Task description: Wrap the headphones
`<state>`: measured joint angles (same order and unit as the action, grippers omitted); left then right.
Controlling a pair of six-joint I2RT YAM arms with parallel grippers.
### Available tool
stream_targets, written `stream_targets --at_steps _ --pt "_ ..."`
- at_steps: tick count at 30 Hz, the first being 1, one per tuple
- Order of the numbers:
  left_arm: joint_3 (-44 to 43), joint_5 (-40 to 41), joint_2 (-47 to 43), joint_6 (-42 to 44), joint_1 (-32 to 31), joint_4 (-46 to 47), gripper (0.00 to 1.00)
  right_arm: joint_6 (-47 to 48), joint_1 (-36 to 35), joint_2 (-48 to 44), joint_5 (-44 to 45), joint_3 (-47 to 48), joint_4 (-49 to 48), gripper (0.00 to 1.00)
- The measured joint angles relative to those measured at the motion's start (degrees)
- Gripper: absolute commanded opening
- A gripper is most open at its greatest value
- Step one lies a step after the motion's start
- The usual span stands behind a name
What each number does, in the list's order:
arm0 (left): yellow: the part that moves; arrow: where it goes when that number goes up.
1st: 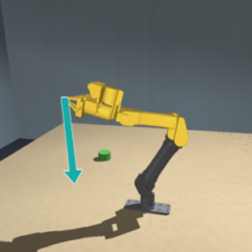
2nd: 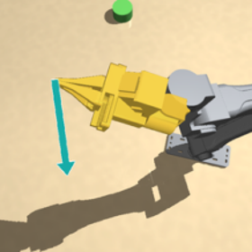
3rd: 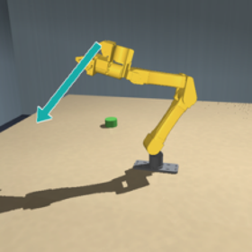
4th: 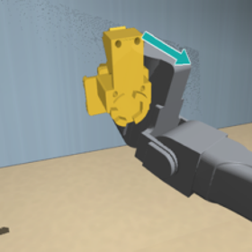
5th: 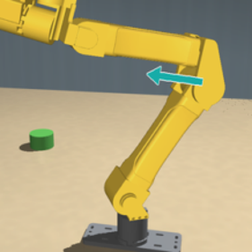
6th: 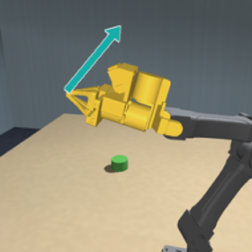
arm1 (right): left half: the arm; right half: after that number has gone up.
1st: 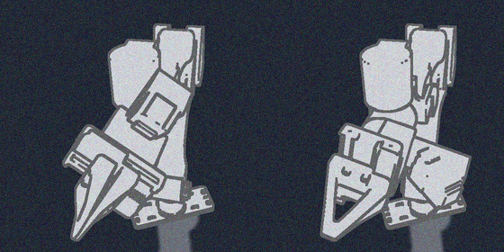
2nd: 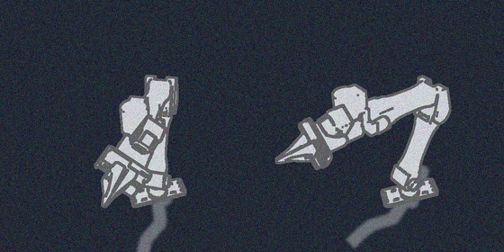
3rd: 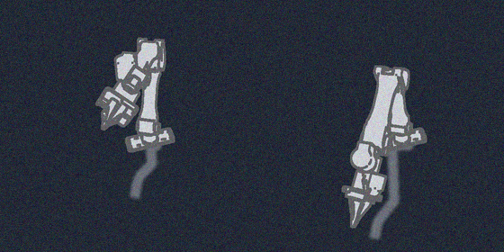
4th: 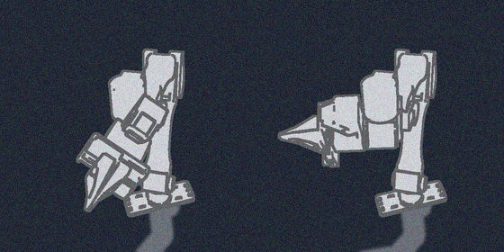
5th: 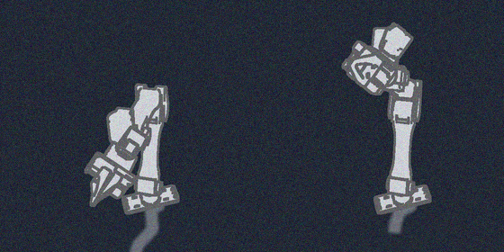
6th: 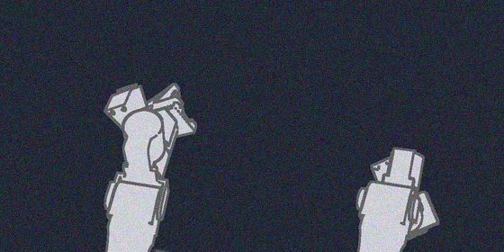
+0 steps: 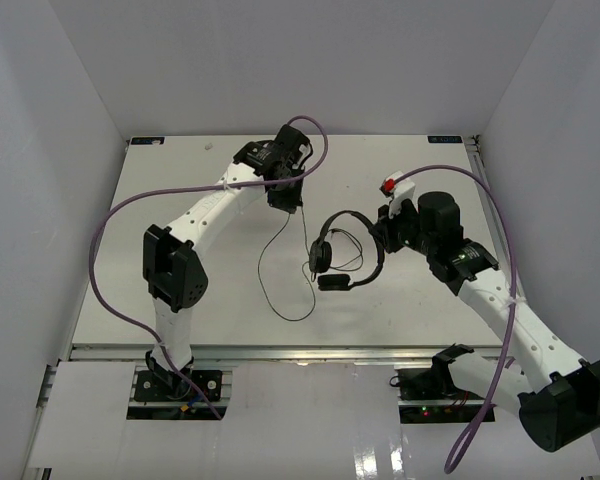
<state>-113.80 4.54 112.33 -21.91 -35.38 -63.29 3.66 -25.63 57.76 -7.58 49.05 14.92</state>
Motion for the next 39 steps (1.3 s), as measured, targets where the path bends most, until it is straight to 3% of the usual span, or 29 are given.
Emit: stream_targets --at_steps 5,9,24,39 --pt "-2.7 0.0 4.2 0.0 0.0 -0.1 0.00 2.4 0.0 0.4 -9.7 4.0 -0.7 0.08" --pt "-4.4 0.1 5.0 -0.2 0.0 -0.1 0.00 1.2 -0.3 1.9 -10.8 4.4 -1.8 0.08" --pt "-8.8 5.4 3.8 0.3 -2.8 -1.0 0.00 -1.3 -8.5 8.6 5.8 0.7 -1.7 0.08" --pt "-10.9 8.6 2.8 0.5 -8.0 -3.1 0.00 -4.6 -9.4 15.0 22.9 0.9 -2.9 0.08"
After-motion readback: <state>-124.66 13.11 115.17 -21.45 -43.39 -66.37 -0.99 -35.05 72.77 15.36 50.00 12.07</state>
